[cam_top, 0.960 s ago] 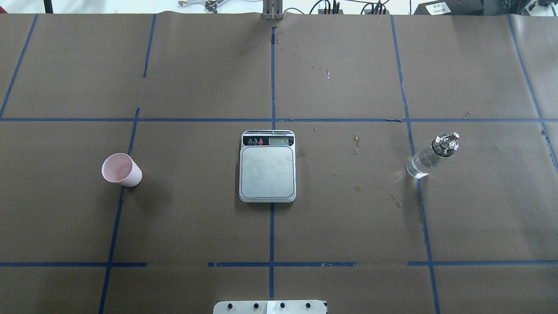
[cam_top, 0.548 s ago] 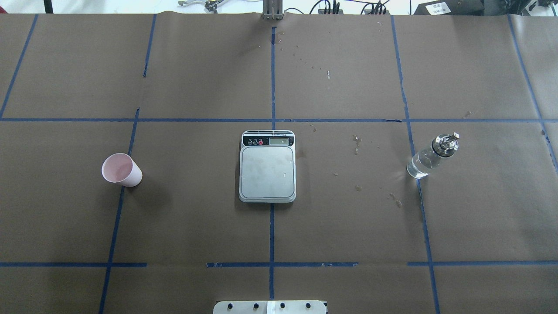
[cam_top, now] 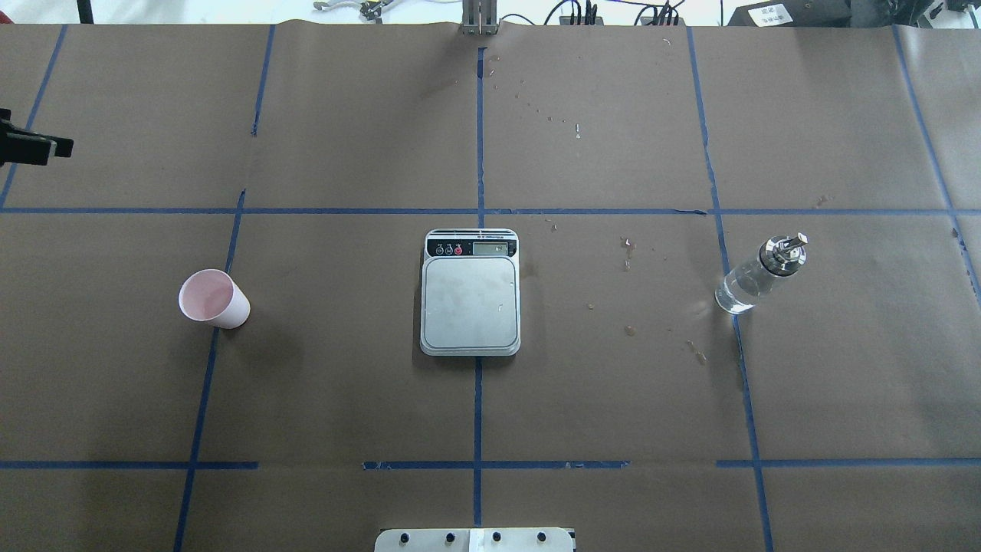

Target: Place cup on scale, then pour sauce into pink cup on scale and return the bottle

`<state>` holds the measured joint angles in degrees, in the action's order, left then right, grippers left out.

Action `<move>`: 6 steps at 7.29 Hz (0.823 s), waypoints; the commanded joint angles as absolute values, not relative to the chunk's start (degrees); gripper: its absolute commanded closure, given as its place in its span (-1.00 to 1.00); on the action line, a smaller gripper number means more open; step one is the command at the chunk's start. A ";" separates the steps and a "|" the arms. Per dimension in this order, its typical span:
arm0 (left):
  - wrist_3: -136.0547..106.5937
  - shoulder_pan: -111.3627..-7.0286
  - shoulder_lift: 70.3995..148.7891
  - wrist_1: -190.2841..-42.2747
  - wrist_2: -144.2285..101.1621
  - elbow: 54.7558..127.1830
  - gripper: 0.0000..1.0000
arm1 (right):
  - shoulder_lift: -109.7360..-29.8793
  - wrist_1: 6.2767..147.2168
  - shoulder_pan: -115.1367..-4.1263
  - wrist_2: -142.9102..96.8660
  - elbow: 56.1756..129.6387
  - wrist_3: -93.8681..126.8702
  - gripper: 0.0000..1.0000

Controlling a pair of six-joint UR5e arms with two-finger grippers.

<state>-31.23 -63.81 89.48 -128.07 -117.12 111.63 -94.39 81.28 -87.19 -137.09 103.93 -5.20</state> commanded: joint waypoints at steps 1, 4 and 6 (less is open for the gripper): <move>-48.34 -50.86 87.89 -128.06 -107.27 114.17 -0.98 | -95.70 77.81 -87.19 -136.85 103.45 -5.27 -1.00; -67.74 -39.03 87.63 -127.97 -98.18 113.03 -0.21 | -96.24 77.17 -87.19 -136.84 102.66 -4.84 -1.00; -67.68 -38.94 86.23 -127.88 -98.09 112.15 -0.21 | -96.15 77.17 -87.19 -136.85 102.92 -3.61 -1.00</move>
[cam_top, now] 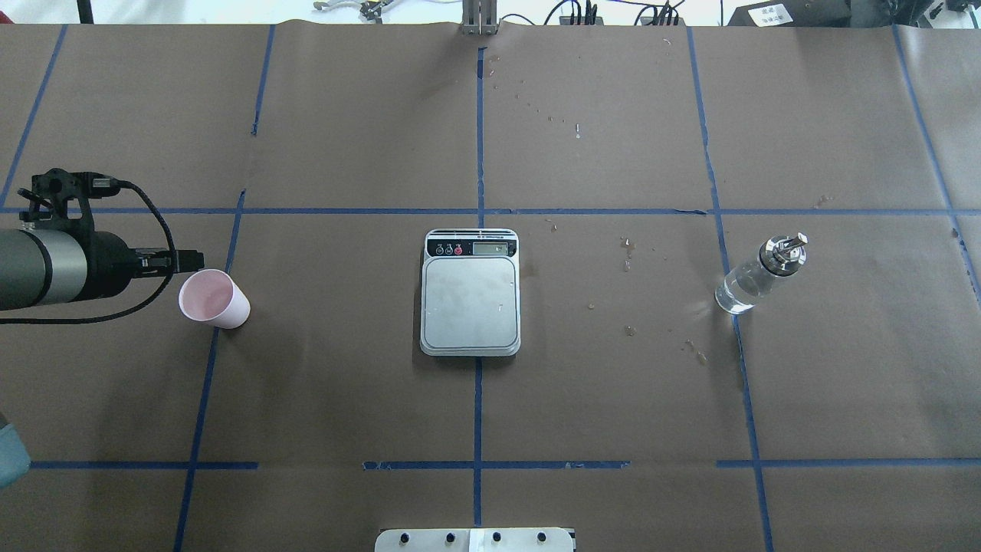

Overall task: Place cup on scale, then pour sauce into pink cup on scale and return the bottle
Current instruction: 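Reach the left gripper to the pink paper cup and grasp it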

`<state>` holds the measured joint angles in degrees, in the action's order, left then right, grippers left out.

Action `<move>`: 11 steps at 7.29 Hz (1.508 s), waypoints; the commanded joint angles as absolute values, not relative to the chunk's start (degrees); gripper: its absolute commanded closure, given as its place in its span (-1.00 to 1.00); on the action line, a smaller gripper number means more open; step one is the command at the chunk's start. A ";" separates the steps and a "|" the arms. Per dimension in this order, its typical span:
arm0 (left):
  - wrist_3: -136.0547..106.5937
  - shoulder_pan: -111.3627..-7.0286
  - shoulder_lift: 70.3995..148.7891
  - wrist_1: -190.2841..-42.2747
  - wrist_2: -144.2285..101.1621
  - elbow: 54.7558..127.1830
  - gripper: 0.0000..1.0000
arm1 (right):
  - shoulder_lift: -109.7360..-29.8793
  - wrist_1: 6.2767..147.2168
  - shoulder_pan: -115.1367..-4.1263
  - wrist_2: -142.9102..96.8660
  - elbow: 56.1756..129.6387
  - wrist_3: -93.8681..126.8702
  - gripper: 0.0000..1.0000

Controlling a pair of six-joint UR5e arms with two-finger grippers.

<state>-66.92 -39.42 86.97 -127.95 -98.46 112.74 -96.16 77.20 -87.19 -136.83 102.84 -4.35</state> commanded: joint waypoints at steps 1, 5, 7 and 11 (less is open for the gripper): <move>-67.59 -38.85 85.00 -128.05 -98.00 112.06 -0.20 | -96.07 77.17 -87.19 -136.85 102.92 -3.60 -1.00; -67.67 -35.34 85.34 -127.88 -98.00 111.62 0.29 | -96.15 77.17 -87.19 -136.85 102.83 -3.60 -1.00; -67.59 -35.24 85.34 -127.88 -98.00 111.62 1.00 | -96.24 77.17 -87.19 -136.85 102.75 -3.60 -1.00; -66.88 -35.33 91.19 -122.12 -98.70 112.93 1.00 | -96.42 77.17 -87.19 -136.85 102.74 -3.60 -1.00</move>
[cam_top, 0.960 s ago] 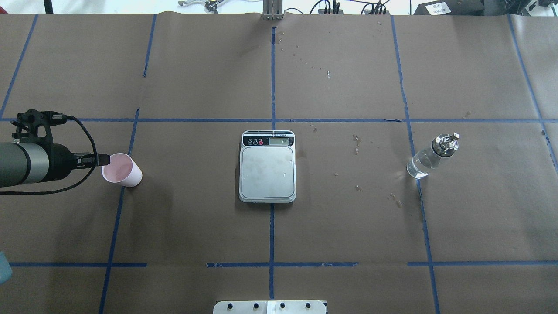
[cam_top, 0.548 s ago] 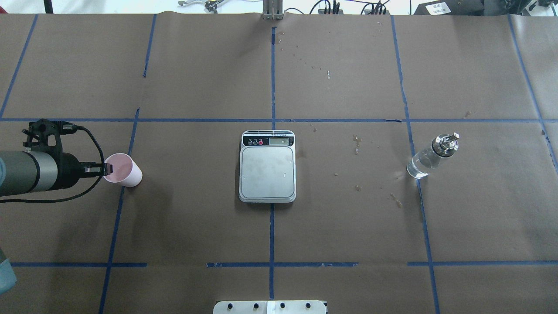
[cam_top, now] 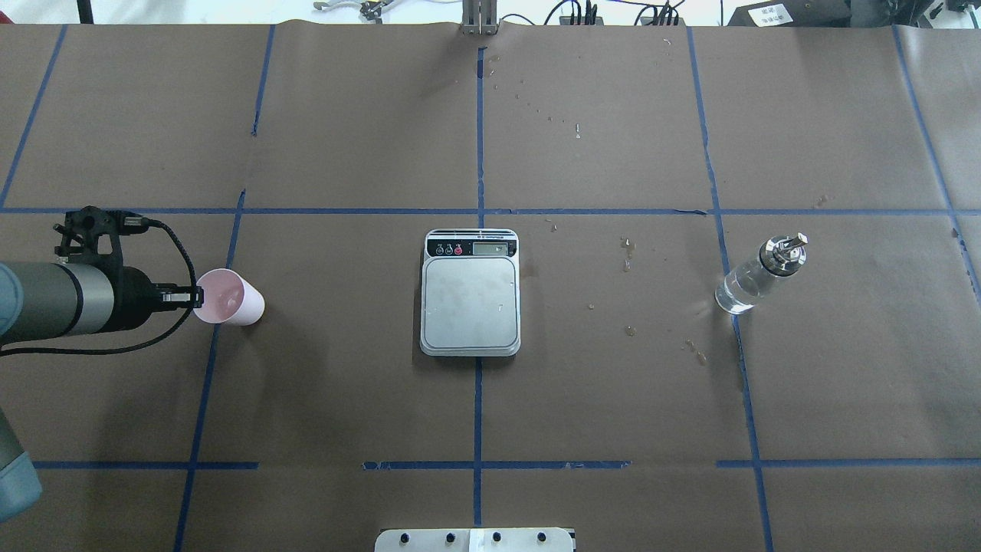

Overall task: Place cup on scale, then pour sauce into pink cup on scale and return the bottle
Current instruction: 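Reach the left gripper to the pink paper cup and grasp it, then carry the pink cup with the left gripper onto the white scale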

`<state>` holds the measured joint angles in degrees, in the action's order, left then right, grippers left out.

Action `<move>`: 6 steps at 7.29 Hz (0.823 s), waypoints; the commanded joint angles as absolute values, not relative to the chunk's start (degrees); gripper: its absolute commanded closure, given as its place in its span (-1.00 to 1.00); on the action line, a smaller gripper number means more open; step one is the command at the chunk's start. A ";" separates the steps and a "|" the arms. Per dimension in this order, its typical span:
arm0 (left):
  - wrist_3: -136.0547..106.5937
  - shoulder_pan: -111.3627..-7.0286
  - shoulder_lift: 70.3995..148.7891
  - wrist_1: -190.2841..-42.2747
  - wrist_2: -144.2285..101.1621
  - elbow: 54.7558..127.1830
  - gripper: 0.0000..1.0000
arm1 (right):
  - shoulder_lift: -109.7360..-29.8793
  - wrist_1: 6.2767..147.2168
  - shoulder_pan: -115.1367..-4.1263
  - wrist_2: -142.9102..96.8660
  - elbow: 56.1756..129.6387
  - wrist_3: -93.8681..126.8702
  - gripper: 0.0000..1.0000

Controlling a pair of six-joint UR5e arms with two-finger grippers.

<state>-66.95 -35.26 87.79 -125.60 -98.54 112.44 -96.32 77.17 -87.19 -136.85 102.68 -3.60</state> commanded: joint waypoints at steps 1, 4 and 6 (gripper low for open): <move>-66.97 -35.25 97.32 -115.55 -98.79 113.46 1.00 | -96.59 77.17 -87.19 -136.93 102.83 -3.60 -1.00; -69.07 -32.80 118.59 -92.26 -98.88 112.86 1.00 | -96.94 77.17 -87.19 -136.93 102.92 -3.60 -1.00; -77.85 -29.02 129.67 -91.23 -98.44 104.03 1.00 | -97.21 77.17 -87.28 -136.93 103.27 -3.51 -1.00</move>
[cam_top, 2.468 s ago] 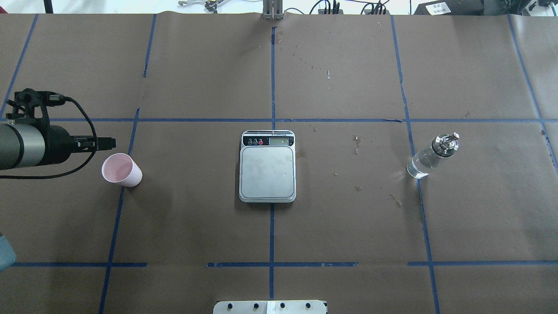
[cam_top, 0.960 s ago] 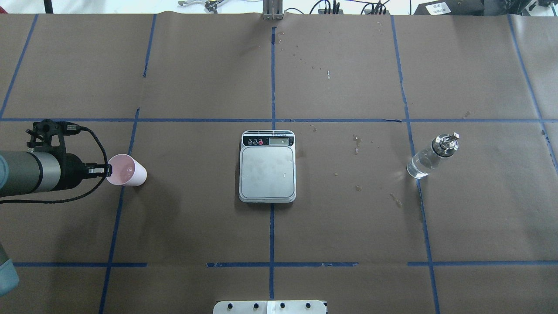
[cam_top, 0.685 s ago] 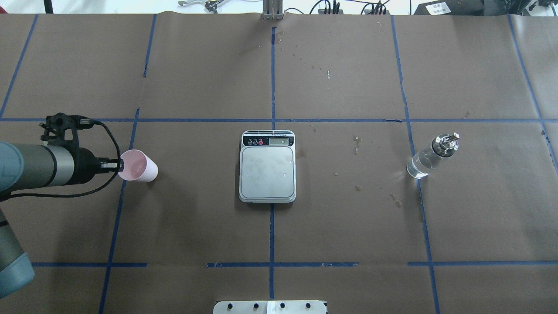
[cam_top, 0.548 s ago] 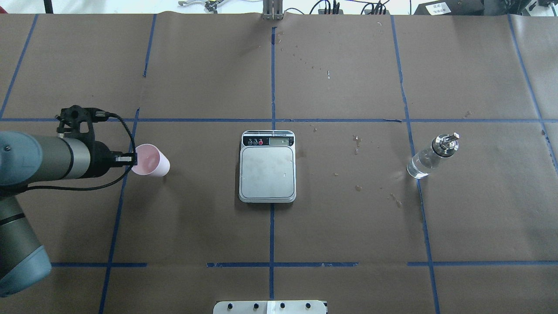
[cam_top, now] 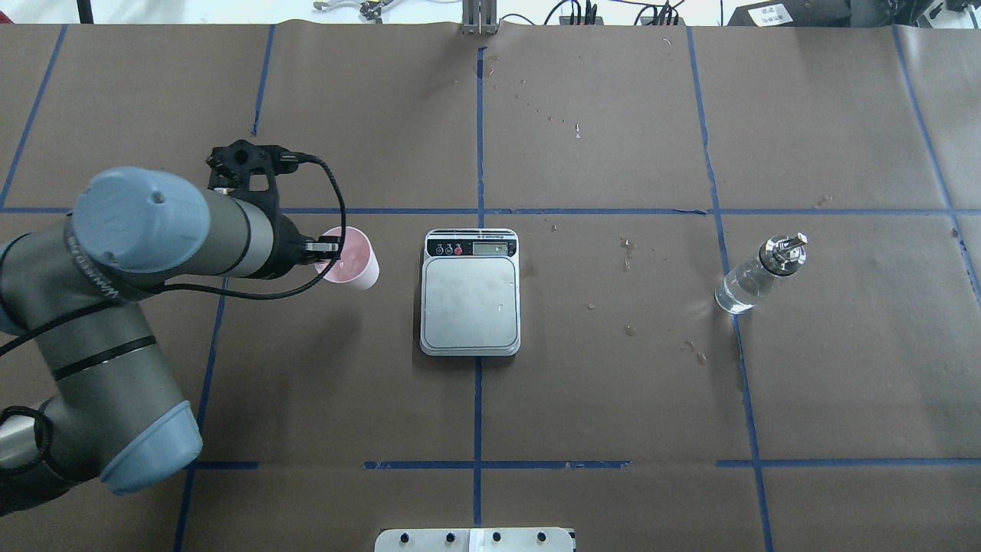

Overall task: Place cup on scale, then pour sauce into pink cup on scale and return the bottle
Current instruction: 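Carry the pink cup with the left gripper onto the white scale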

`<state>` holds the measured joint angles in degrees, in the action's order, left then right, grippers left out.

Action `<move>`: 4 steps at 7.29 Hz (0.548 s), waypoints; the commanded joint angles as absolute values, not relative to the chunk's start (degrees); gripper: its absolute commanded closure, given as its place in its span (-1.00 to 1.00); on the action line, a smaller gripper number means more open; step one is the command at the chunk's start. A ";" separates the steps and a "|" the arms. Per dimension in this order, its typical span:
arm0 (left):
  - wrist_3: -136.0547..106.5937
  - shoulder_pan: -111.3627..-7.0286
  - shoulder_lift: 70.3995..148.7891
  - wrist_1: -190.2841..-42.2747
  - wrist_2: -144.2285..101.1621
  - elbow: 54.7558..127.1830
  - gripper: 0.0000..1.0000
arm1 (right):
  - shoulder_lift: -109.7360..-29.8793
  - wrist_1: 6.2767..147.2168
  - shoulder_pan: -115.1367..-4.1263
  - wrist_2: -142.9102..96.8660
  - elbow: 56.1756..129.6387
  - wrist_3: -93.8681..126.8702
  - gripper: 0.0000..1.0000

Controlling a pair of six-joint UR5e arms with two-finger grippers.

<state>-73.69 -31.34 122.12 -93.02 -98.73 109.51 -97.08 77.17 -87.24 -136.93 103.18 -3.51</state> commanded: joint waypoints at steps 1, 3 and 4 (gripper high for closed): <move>-78.65 -28.66 132.16 -91.23 -98.18 100.58 1.00 | -97.29 77.17 -87.28 -136.93 103.27 -3.43 -1.00; -78.93 -27.69 132.10 -91.32 -96.78 99.58 1.00 | -97.38 77.17 -87.28 -137.02 103.27 -3.43 -1.00; -78.93 -26.47 131.75 -91.49 -96.07 99.41 1.00 | -97.38 77.17 -87.28 -137.02 103.18 -3.43 -1.00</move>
<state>-78.79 -27.69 131.86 -91.35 -97.08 99.93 -97.36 77.15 -87.27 -137.01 103.26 -3.43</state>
